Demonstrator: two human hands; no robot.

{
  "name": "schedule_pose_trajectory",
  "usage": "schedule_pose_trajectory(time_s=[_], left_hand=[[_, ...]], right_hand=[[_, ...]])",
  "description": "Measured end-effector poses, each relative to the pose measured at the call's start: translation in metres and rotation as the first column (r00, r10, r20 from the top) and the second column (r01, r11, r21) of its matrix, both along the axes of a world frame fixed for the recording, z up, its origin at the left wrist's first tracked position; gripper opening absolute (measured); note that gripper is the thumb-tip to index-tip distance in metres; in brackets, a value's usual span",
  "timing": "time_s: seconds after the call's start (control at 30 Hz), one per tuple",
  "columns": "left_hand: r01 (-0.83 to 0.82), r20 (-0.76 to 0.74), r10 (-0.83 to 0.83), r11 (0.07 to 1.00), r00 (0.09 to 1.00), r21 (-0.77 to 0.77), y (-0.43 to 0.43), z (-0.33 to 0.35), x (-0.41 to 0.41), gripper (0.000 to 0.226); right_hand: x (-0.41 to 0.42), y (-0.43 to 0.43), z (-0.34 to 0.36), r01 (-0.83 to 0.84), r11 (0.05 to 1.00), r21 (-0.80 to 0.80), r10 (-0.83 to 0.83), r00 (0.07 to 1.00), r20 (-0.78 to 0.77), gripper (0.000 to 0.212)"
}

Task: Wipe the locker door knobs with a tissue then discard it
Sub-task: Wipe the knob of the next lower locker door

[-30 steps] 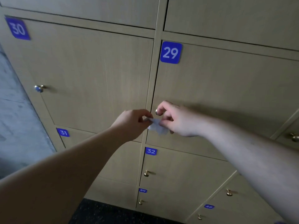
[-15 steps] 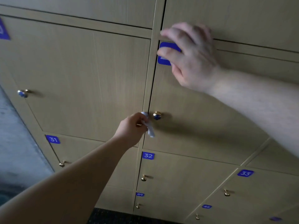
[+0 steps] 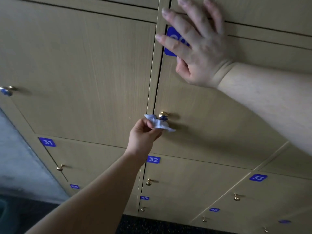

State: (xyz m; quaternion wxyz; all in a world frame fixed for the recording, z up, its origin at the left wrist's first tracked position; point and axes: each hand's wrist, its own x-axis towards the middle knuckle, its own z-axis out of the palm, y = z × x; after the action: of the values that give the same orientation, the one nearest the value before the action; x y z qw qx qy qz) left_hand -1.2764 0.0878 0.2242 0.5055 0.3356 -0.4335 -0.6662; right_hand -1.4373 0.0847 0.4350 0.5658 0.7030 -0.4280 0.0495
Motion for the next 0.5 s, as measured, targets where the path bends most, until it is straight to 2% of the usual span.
schedule_pose_trajectory(time_s=[0.3,0.5], left_hand=[[-0.002,-0.28,0.031,0.994,0.96,0.105,0.009,-0.003,-0.018,0.035],[0.033,-0.456,0.062,0.98,0.888,0.197,0.015,-0.006,-0.03,0.032]], right_hand=[[0.001,0.002,0.0,0.036,0.999,0.018,-0.036,0.999,0.015,0.059],[0.003,0.004,0.0,0.081,0.994,0.08,-0.086,0.995,0.057,0.062]])
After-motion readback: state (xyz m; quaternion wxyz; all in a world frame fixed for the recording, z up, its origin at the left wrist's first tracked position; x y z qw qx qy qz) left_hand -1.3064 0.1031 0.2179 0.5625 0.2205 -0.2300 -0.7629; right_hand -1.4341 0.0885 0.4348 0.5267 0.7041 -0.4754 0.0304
